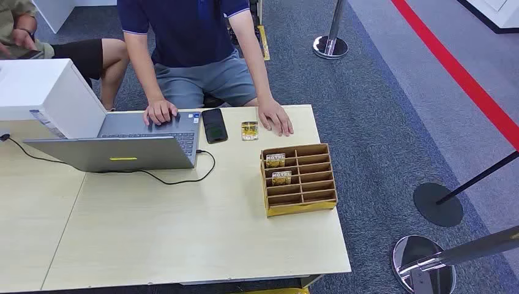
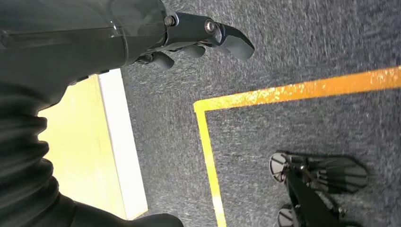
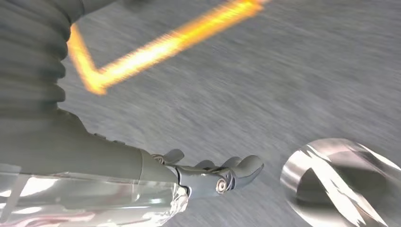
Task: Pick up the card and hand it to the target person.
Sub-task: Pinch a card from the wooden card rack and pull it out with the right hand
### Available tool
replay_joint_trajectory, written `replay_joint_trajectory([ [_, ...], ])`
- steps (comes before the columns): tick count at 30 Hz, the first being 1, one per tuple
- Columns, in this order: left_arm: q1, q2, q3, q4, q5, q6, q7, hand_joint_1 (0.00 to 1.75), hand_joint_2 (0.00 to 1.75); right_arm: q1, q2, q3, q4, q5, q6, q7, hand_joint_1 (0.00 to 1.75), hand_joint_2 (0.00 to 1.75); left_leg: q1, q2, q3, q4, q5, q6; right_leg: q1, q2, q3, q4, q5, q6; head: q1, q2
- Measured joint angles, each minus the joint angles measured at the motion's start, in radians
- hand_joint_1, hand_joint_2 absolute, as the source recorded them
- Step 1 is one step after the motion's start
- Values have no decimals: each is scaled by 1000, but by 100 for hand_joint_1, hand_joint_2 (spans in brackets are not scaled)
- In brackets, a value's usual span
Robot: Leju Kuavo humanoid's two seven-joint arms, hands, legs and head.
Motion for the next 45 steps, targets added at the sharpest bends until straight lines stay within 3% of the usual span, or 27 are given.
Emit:
replay_joint_trajectory([
  [11,0,0,0,0,1,1,2,0,175,4,5,0,-35,21,0,6,0,175,0,0,0,0,0,0,0,0,0,0,0,0,0,0],
  [23,0,-4,2,0,12,15,10,0,175,89,83,58,-670,173,-1,69,0,175,0,-3,-1,0,2,0,0,-4,0,0,0,0,0,0],
  [26,0,-5,2,0,16,17,10,0,175,99,94,102,-789,196,5,84,14,175,0,-3,-1,0,2,0,0,-4,0,0,0,0,0,0],
  [30,0,-6,2,0,18,19,10,0,175,107,102,167,-910,216,17,95,58,175,0,-3,-1,0,2,0,0,-4,0,0,0,0,0,0],
  [32,0,-6,3,0,19,20,10,0,175,108,105,196,-955,225,25,98,61,175,0,-3,-1,0,2,0,0,-4,0,0,0,0,0,0],
  [36,0,-6,3,0,20,21,10,0,175,109,109,249,-1024,242,37,106,93,175,0,-3,-1,0,2,0,0,-4,-1,0,0,0,0,0],
  [42,0,-6,3,0,20,21,14,0,175,104,111,316,-1077,292,80,139,98,175,0,-3,-1,0,1,0,0,-3,-1,0,0,0,0,0],
  [45,0,-6,3,0,20,21,13,0,175,87,111,368,-1082,406,124,207,85,175,0,-3,-1,0,2,-1,0,-3,-1,0,0,0,0,0],
])
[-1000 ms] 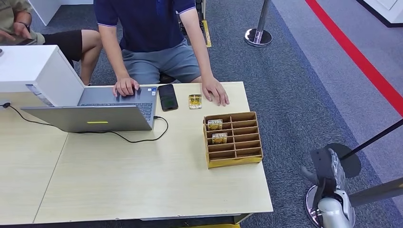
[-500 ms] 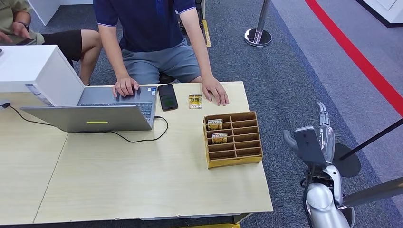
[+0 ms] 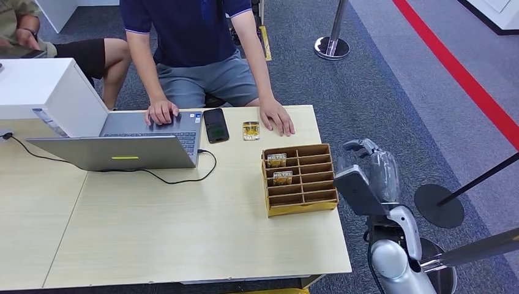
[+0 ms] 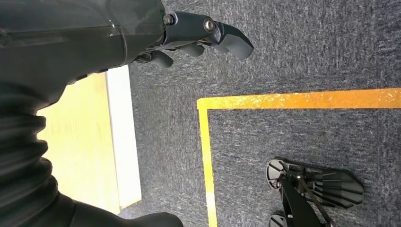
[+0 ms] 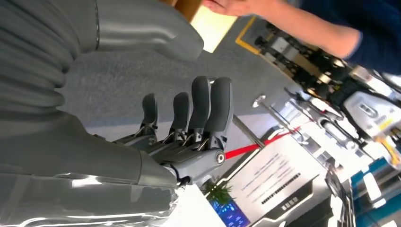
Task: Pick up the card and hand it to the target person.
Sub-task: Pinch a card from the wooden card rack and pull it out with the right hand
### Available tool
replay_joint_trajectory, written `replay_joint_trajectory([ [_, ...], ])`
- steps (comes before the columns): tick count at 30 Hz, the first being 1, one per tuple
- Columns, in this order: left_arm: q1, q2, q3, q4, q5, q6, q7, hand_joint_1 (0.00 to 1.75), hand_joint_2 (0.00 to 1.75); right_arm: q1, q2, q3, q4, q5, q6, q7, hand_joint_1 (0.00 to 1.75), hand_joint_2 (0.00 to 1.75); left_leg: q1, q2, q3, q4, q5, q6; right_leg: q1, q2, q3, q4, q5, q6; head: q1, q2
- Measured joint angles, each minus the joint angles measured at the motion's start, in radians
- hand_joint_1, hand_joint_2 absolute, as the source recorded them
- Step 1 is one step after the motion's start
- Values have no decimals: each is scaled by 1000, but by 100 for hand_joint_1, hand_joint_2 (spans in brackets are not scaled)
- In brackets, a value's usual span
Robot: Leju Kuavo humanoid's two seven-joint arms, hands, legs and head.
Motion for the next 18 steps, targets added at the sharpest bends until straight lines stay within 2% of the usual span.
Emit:
replay_joint_trajectory([
  [4,0,0,0,0,0,0,2,0,175,-30,0,71,0,191,75,114,72,175,0,0,0,0,0,0,0,0,0,0,0,0,0,0],
  [9,-1,0,0,0,0,0,7,0,175,-79,-1,167,2,387,224,226,65,175,0,0,0,0,0,0,0,0,0,0,0,0,0,0],
  [15,-1,0,0,0,-3,-4,2,0,175,-142,-1,279,41,432,305,248,55,175,0,0,-1,0,0,0,0,0,0,0,0,0,0,0],
  [18,-1,0,0,0,-3,-5,-4,0,175,-164,-1,323,69,427,316,247,62,175,0,0,-1,0,0,0,0,0,0,0,0,0,0,0],
])
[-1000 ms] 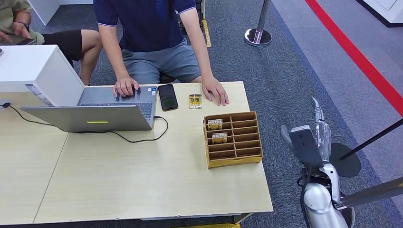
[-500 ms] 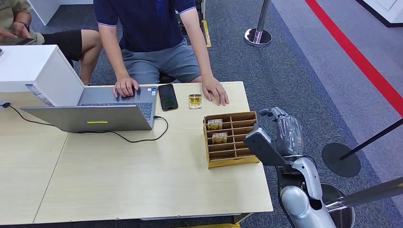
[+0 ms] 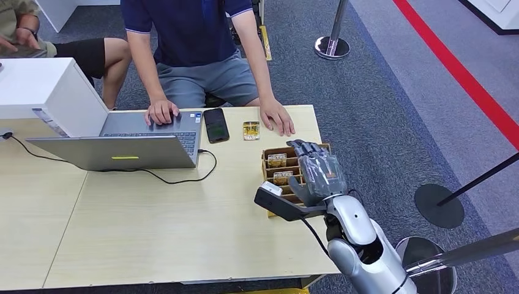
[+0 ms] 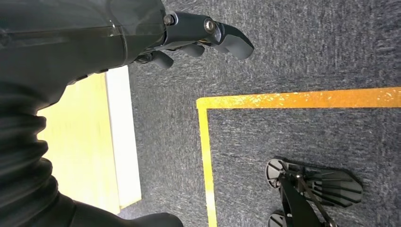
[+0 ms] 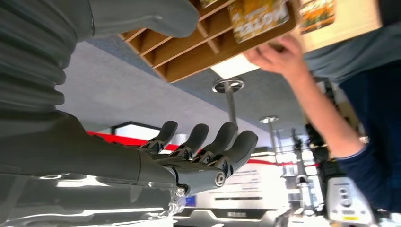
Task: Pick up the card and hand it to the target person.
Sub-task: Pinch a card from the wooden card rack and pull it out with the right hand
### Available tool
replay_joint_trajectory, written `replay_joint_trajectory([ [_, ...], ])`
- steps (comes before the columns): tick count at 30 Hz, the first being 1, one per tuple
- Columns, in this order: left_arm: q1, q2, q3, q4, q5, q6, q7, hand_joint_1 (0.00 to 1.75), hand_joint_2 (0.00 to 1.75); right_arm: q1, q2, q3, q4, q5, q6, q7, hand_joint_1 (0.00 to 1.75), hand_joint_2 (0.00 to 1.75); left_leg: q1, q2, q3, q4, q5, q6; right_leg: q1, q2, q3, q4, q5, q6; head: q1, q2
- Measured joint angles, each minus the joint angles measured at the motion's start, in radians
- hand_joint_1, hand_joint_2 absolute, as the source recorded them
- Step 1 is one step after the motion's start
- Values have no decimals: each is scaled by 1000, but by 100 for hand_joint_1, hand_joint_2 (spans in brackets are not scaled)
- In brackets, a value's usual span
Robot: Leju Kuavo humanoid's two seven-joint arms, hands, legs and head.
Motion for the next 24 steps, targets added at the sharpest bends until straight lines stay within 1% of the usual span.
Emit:
replay_joint_trajectory([
  [4,0,0,0,0,0,-2,-1,0,175,-23,0,41,34,-20,3,-4,73,175,0,0,0,0,0,0,0,0,0,0,0,0,0,0],
  [13,0,0,0,0,-2,-2,-2,0,175,-49,0,101,105,-42,1,-9,73,175,0,0,0,0,0,0,0,0,0,0,0,0,0,0],
  [21,0,0,0,0,-2,-2,-2,0,175,-58,0,119,134,-42,0,-10,73,175,0,0,0,0,0,0,0,0,-1,0,0,0,0,0],
  [24,0,0,0,0,-2,-2,-2,0,175,-60,0,124,141,-42,-1,-10,78,175,0,0,0,0,0,0,0,0,-1,0,0,0,0,0],
])
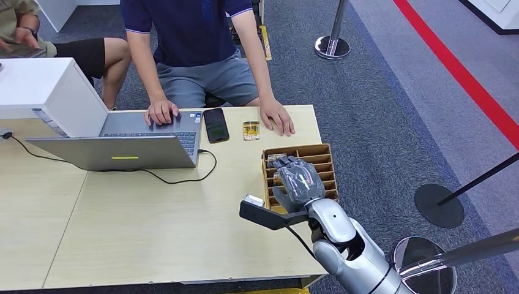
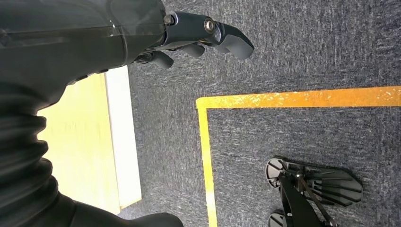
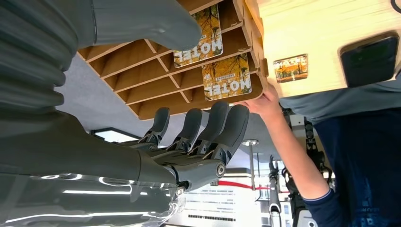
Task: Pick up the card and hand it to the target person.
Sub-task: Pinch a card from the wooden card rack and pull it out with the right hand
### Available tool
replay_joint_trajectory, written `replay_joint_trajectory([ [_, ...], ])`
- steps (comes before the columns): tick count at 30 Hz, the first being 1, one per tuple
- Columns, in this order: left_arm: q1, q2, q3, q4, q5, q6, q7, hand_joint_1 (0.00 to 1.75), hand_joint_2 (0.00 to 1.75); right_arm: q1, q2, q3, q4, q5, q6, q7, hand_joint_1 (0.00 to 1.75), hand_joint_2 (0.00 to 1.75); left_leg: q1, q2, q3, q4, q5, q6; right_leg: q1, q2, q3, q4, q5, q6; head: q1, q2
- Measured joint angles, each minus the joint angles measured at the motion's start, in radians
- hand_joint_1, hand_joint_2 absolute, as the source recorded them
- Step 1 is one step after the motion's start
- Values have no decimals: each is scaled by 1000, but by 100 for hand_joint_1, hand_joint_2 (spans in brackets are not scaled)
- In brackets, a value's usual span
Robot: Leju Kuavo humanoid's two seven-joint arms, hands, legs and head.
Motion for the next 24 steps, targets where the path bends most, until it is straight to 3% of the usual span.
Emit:
replay_joint_trajectory([
  [4,0,0,0,0,-1,0,-1,0,175,-4,0,7,11,-6,0,-1,104,175,0,0,0,0,0,0,0,0,0,0,0,0,0,0],
  [10,0,0,0,0,-7,-4,-7,0,175,-19,0,17,52,-34,-14,-8,110,175,0,0,0,0,0,0,0,0,0,0,0,0,0,0],
  [14,0,0,0,0,-11,-5,-12,0,175,-28,0,18,87,-45,-28,-11,123,175,0,0,0,0,0,0,0,0,0,0,0,0,0,0],
  [24,0,2,0,0,-18,-14,-12,0,175,-69,0,16,186,-72,-66,-12,114,175,0,0,0,0,0,0,0,0,0,0,0,0,0,0],
])
